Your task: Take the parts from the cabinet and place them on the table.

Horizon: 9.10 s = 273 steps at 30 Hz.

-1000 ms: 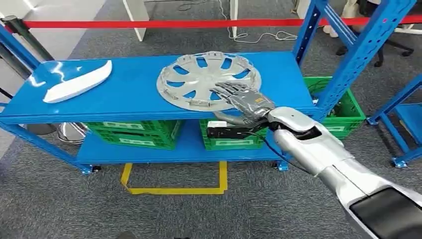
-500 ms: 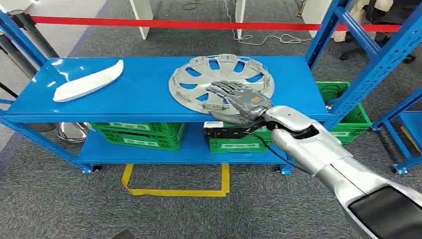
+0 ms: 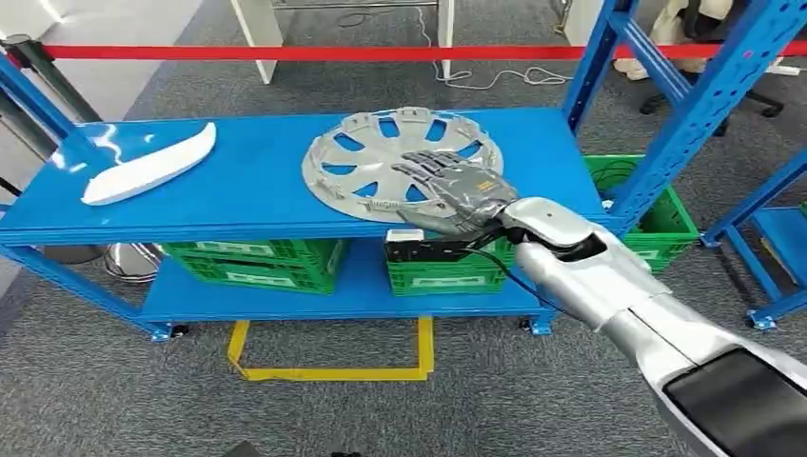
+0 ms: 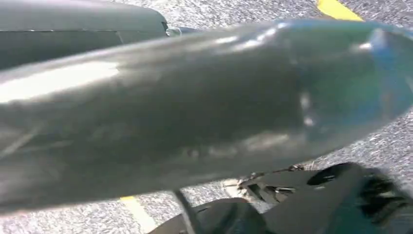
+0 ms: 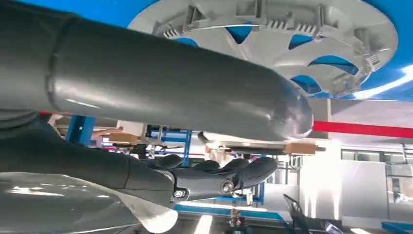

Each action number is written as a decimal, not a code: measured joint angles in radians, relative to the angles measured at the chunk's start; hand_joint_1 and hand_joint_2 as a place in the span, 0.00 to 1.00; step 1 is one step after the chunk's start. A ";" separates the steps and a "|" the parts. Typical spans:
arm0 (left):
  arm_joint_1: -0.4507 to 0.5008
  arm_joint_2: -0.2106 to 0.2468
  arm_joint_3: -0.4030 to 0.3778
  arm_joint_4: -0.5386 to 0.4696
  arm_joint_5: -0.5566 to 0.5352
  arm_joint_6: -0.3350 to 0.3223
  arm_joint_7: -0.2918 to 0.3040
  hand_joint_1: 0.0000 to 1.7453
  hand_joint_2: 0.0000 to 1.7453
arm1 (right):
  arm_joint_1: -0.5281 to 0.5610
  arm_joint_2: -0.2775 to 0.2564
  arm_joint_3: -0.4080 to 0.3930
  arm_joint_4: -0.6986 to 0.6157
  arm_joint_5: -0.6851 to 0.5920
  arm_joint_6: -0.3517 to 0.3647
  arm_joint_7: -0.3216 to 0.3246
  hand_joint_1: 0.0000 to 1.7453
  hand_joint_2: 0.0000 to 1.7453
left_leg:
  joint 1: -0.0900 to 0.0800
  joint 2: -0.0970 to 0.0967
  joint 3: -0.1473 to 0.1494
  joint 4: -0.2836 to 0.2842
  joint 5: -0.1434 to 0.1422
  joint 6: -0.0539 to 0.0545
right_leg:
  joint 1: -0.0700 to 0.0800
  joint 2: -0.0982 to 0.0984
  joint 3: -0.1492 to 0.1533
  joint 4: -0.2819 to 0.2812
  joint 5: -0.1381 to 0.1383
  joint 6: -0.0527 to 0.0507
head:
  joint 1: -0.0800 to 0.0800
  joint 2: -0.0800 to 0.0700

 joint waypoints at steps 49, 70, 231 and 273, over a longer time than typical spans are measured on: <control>0.004 0.001 -0.004 0.000 0.009 0.013 0.004 0.00 0.00 | 0.002 0.007 0.002 0.058 -0.002 0.004 -0.005 0.00 0.00 | -0.010 -0.006 0.102 -0.093 -0.059 0.029 | 0.009 0.000 -0.059 0.014 0.039 0.020 | 0.001 0.000; 0.002 -0.003 -0.004 0.000 0.019 0.044 0.019 0.00 0.00 | 0.008 0.016 0.014 0.089 -0.051 0.061 -0.053 0.00 1.00 | -0.002 -0.002 0.075 -0.111 -0.017 0.038 | 0.004 0.001 -0.089 0.129 -0.066 0.032 | -0.001 0.000; 0.030 -0.005 0.047 0.002 0.039 0.067 -0.005 0.00 0.00 | -0.033 0.116 0.214 0.399 -0.211 0.249 -0.043 1.00 1.00 | -0.008 0.006 0.097 -0.107 -0.031 0.025 | 0.004 -0.001 0.003 -0.005 0.003 0.032 | -0.006 0.000; 0.034 -0.007 0.072 0.002 0.043 0.072 0.001 0.00 0.00 | -0.014 0.122 0.196 0.406 -0.114 0.227 0.095 0.00 1.00 | 0.002 0.001 -0.020 0.160 -0.128 -0.013 | 0.003 -0.005 0.008 -0.014 0.013 -0.004 | -0.010 0.000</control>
